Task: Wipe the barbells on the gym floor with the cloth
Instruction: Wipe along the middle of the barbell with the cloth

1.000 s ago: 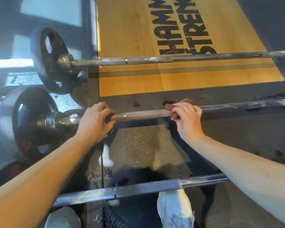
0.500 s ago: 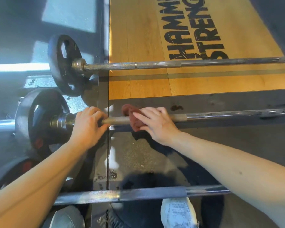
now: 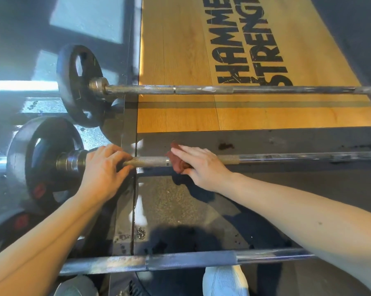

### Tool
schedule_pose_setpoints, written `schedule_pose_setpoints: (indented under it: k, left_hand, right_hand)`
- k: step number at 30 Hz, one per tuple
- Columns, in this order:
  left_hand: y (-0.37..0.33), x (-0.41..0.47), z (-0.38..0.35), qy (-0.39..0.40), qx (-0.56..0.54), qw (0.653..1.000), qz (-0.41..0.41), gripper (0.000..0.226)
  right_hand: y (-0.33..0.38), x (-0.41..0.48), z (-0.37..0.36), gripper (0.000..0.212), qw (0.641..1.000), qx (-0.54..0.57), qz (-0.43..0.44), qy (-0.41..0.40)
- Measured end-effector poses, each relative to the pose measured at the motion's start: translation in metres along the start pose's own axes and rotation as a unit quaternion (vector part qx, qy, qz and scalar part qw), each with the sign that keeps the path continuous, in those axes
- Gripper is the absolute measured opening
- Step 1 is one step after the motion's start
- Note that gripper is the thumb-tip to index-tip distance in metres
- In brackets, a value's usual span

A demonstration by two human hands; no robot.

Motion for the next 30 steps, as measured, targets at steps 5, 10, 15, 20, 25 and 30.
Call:
schedule_pose_setpoints:
  k: [5, 10, 15, 20, 25, 30]
  left_hand:
    - [0.008, -0.004, 0.005, -0.016, 0.016, 1.0, 0.007, 0.021]
    - [0.023, -0.01, 0.011, -0.021, 0.038, 0.999, 0.028, 0.023]
    - [0.019, -0.011, 0.01, -0.016, 0.052, 0.998, 0.039, 0.022]
    - [0.021, -0.009, 0.011, -0.017, 0.05, 0.998, 0.037, 0.023]
    - [0.026, -0.011, 0.008, -0.031, 0.029, 0.998, 0.036, 0.021]
    - [0.03, -0.012, 0.011, -0.028, 0.035, 0.998, 0.048, 0.023]
  right_hand:
    - [0.009, 0.014, -0.017, 0.056, 0.997, 0.017, 0.031, -0.063]
    - [0.028, 0.031, -0.03, 0.055, 0.996, 0.017, 0.03, -0.087]
    - [0.099, 0.094, -0.042, 0.051, 0.998, 0.049, 0.029, -0.001]
    - [0.063, 0.063, -0.027, 0.054, 0.996, 0.051, 0.062, -0.034]
    - [-0.011, 0.003, -0.005, 0.057, 0.993, 0.004, 0.061, -0.099]
    - [0.003, 0.02, -0.017, 0.06, 0.991, -0.01, 0.08, -0.107]
Point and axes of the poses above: each hand's wrist, its own x-axis towards the middle knuckle, its own z-axis out of the back of the hand, y = z × x, the point moved 1 cm from there along x, towards the middle knuckle, and after that the axes turned 1 degree about z, right-handed, at the moved point
